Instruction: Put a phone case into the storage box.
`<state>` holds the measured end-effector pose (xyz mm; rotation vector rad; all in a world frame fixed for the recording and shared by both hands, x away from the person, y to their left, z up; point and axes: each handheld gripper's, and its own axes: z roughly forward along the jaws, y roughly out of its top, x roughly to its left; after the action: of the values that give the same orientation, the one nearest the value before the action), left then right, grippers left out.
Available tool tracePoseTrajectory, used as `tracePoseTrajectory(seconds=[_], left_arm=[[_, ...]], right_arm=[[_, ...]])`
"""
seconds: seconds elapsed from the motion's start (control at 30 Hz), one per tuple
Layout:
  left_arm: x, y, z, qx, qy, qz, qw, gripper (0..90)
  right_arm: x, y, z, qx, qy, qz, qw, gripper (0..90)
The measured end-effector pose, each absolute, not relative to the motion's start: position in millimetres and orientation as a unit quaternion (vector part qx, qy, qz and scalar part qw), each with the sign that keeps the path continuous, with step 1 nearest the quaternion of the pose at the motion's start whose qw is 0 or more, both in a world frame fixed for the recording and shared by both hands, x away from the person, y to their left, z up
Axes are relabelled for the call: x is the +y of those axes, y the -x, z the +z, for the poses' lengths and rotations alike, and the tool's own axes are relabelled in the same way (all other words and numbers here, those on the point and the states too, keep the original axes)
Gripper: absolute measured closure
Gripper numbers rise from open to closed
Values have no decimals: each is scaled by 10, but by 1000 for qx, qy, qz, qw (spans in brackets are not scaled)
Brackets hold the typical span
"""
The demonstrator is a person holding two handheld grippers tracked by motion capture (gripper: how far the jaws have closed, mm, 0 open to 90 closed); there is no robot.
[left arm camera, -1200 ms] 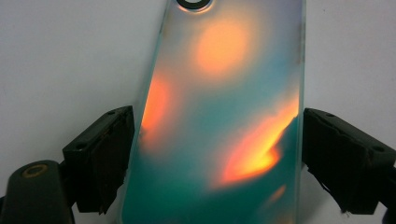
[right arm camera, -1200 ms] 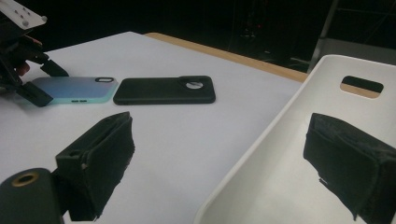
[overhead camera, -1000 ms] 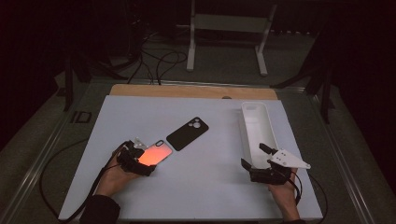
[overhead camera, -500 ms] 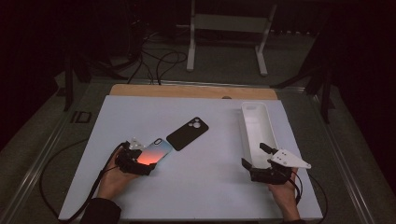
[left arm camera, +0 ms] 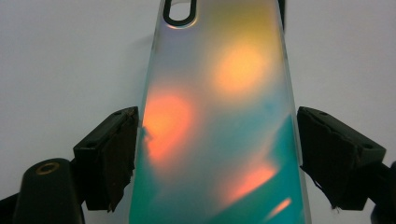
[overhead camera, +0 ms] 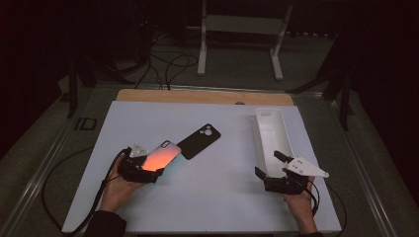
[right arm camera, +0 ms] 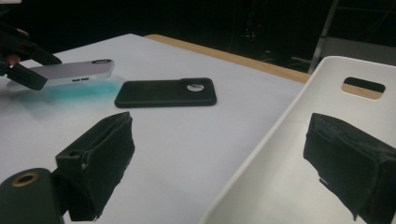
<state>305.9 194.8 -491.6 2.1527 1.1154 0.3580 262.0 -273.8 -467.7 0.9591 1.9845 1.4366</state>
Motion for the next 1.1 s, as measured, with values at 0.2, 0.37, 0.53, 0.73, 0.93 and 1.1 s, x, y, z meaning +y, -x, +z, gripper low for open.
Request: tracePoseTrajectory(seconds=[0.2, 0.37, 0.53, 0.73, 0.93, 1.1], left_arm=[[1923, -3042, -4836, 420, -826, 141, 348, 170], [1808, -3046, -4635, 394, -825, 151, 376, 170], [1714, -3058, -4537, 378, -830, 159, 379, 169], [1640, -3061, -4460, 362, -833, 166, 384, 170], [1576, -3046, -4403, 348, -835, 174, 388, 169], [1488, -3023, -4345, 333, -838, 181, 393, 169]], right_arm=[[-2735, -2645, -4644, 728, -356, 533, 244, 84], [-2719, -2702, -4598, 730, -365, 532, 226, 84], [-2682, -2783, -4557, 740, -362, 527, 208, 84], [-2598, -2864, -4477, 748, -356, 529, 187, 84], [-2510, -2921, -4405, 751, -350, 533, 171, 84], [-2429, -2962, -4381, 758, -343, 531, 164, 83]])
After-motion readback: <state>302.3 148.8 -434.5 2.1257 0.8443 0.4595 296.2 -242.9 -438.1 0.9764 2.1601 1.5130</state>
